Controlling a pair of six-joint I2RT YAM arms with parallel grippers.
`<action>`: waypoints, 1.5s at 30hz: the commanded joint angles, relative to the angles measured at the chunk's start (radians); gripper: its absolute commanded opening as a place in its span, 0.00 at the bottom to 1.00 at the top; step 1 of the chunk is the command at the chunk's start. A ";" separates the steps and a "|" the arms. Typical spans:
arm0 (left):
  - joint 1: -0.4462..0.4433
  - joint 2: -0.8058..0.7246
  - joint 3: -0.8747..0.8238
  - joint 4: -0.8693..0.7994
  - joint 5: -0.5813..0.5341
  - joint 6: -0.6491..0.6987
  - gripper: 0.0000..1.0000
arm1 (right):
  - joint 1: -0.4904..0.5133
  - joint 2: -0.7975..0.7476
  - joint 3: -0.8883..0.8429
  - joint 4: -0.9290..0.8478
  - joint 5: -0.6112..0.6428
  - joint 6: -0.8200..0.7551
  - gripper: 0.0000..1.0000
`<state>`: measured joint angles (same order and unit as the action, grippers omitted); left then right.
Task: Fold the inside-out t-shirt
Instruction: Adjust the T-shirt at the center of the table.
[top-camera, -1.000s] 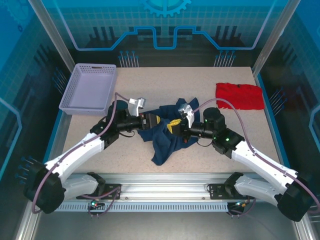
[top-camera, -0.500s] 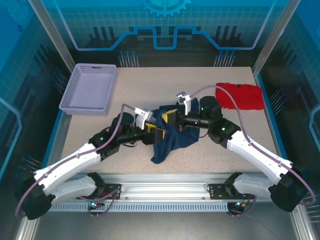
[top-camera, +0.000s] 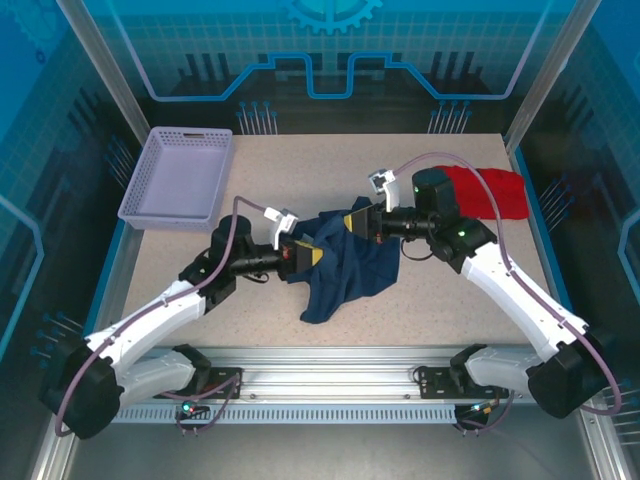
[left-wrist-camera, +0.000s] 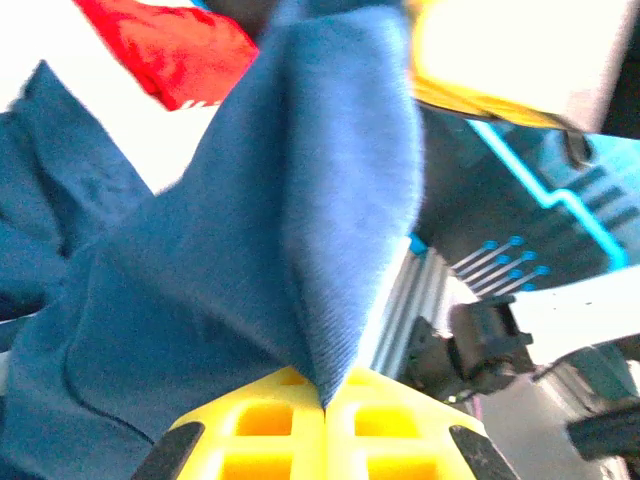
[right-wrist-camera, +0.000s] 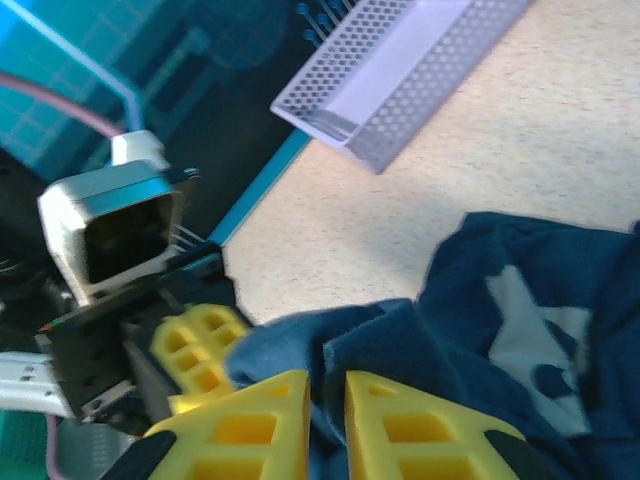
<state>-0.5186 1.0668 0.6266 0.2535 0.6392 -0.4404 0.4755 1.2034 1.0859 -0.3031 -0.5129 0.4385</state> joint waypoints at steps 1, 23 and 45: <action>0.027 -0.030 -0.047 0.229 0.200 -0.093 0.00 | -0.001 0.002 0.008 -0.138 0.089 -0.076 0.23; 0.036 -0.030 -0.071 0.226 0.194 -0.074 0.00 | 0.096 0.002 -0.212 0.279 0.034 0.005 0.44; 0.034 -0.035 -0.068 -0.114 -0.198 0.114 0.24 | -0.009 -0.159 -0.190 0.188 -0.038 -0.025 0.00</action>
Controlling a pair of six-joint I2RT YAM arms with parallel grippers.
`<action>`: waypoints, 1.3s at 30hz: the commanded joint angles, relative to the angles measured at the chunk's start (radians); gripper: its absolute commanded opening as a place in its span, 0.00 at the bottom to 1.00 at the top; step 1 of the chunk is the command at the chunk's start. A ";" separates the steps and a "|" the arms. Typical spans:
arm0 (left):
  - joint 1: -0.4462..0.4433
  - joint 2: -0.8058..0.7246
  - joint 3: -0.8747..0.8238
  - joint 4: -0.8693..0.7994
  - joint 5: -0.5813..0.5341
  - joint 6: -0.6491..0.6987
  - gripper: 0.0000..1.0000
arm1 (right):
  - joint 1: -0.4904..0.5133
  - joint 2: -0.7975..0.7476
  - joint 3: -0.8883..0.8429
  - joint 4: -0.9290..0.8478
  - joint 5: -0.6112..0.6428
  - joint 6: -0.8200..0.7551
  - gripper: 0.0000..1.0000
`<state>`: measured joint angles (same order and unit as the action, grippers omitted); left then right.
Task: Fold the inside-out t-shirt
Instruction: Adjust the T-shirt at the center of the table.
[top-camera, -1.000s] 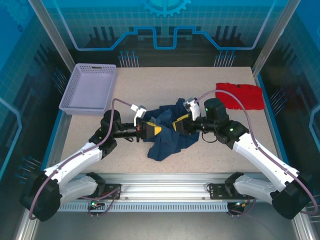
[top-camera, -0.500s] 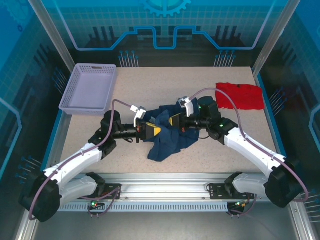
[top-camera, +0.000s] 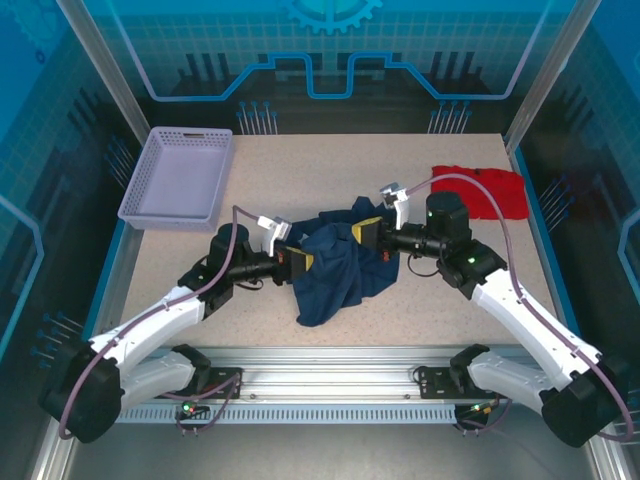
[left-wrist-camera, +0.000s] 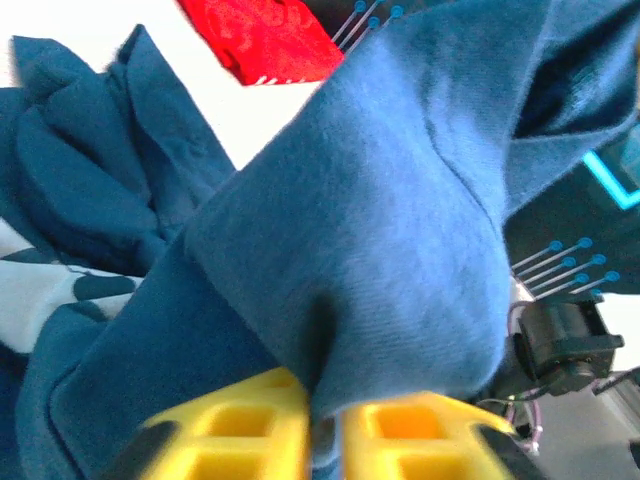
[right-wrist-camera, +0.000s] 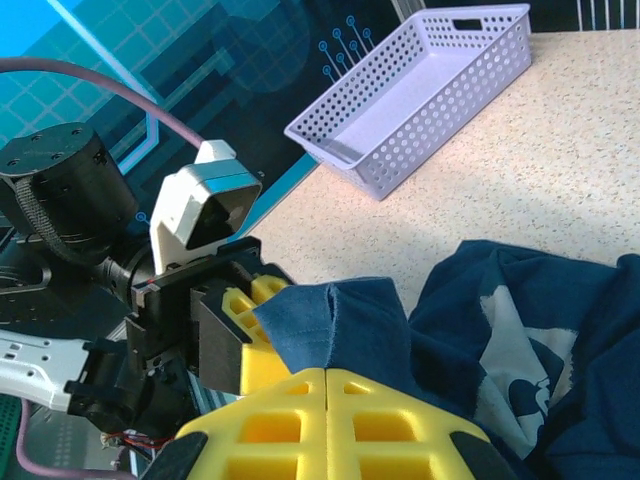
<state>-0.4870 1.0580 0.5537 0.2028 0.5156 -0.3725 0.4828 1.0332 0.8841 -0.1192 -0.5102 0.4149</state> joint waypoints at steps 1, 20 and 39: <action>-0.001 -0.039 0.005 -0.081 -0.100 0.055 0.31 | -0.018 0.014 0.013 -0.001 -0.044 -0.001 0.00; -0.245 0.070 0.246 -0.270 -0.570 0.301 0.86 | -0.022 0.040 0.020 -0.023 -0.070 -0.009 0.00; -0.178 0.024 0.313 -0.211 -0.274 0.222 0.00 | 0.102 -0.047 -0.061 -0.177 0.146 -0.347 0.06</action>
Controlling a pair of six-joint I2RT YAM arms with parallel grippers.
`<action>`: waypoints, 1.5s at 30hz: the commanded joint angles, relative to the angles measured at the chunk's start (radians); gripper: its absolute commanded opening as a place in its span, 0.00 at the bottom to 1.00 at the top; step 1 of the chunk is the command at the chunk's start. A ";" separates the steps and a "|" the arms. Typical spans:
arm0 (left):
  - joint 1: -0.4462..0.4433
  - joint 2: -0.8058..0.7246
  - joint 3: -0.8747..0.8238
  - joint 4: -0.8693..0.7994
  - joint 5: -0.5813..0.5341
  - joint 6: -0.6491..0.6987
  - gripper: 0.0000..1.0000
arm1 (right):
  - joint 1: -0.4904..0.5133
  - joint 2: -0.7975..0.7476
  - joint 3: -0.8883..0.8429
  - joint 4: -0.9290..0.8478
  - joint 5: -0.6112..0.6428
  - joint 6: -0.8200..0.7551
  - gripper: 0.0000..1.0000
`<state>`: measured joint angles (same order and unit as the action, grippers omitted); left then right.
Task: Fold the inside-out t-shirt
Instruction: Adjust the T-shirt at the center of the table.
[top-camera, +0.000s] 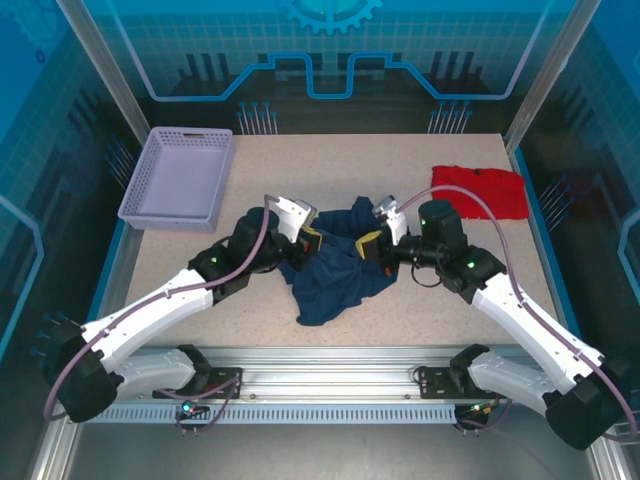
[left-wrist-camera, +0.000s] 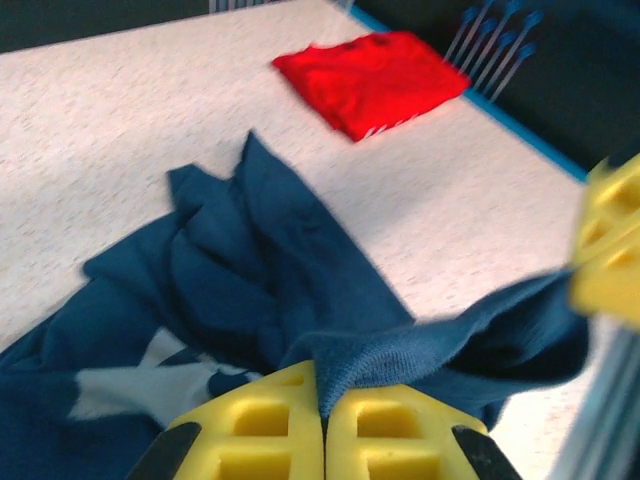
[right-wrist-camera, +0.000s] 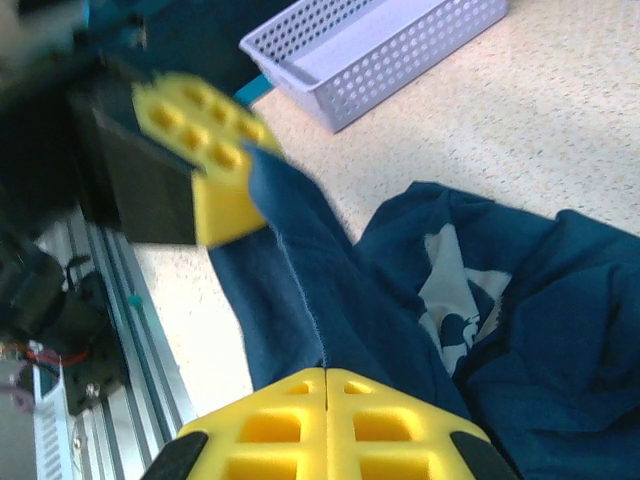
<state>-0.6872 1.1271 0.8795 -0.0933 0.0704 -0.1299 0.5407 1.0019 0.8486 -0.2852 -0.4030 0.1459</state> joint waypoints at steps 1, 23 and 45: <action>0.027 -0.054 -0.025 0.108 0.207 -0.016 0.00 | 0.063 -0.018 -0.021 -0.014 0.019 -0.103 0.11; 0.034 -0.057 -0.052 0.125 0.307 0.029 0.00 | 0.176 0.093 0.189 -0.060 0.126 -0.223 0.24; 0.029 -0.135 -0.100 -0.036 -0.069 -0.141 0.53 | 0.317 0.122 0.168 0.249 0.417 0.198 0.00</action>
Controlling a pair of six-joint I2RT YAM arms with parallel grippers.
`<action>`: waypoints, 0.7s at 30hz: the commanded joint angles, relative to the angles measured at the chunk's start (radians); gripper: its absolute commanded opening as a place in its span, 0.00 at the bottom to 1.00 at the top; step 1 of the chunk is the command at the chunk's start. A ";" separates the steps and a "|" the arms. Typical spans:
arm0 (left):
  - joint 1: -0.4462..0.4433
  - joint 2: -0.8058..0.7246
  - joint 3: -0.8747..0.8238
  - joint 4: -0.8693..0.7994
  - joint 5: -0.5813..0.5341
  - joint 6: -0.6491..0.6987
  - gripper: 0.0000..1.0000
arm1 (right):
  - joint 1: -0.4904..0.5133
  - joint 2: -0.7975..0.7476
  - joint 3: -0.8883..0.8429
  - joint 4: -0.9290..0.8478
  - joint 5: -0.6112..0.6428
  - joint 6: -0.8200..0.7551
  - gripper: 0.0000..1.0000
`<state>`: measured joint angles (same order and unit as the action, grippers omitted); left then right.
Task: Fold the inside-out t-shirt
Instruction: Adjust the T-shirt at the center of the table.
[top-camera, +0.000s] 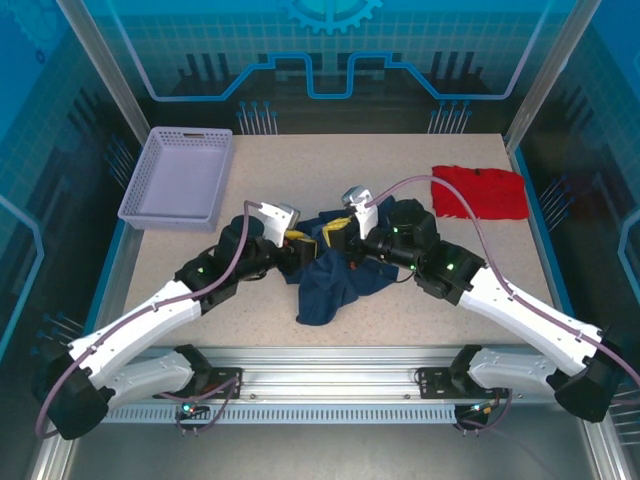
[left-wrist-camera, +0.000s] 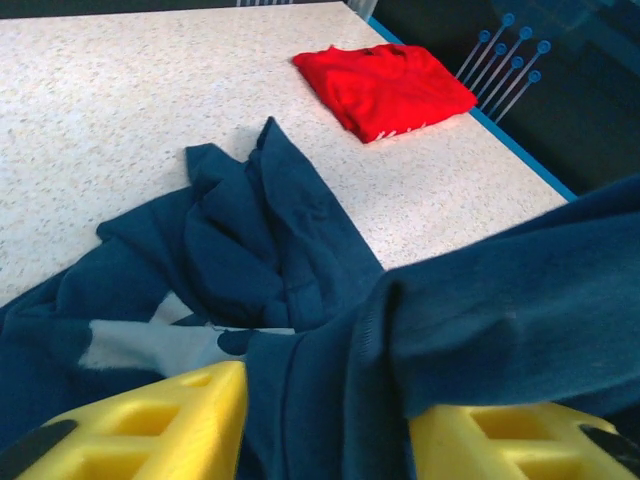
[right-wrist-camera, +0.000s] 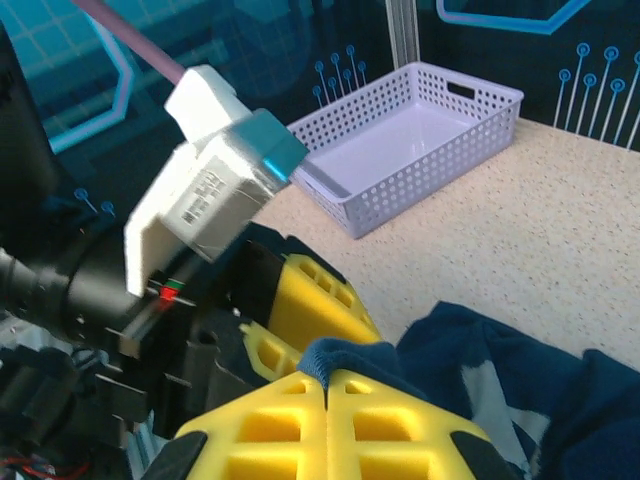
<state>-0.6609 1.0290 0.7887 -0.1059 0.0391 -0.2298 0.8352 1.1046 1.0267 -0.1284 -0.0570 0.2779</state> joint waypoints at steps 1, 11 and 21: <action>0.001 -0.048 -0.017 -0.011 -0.020 -0.049 0.56 | 0.023 0.027 -0.008 0.093 0.071 0.070 0.00; 0.001 0.000 0.001 0.046 -0.016 -0.062 0.64 | 0.025 0.028 -0.025 0.115 0.031 0.058 0.00; 0.034 0.007 0.047 -0.046 0.144 -0.135 0.05 | 0.040 0.012 -0.030 0.013 0.325 -0.085 0.00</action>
<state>-0.6399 1.0828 0.8242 -0.1585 -0.0166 -0.3626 0.8589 1.1236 0.9813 -0.0723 0.0971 0.2531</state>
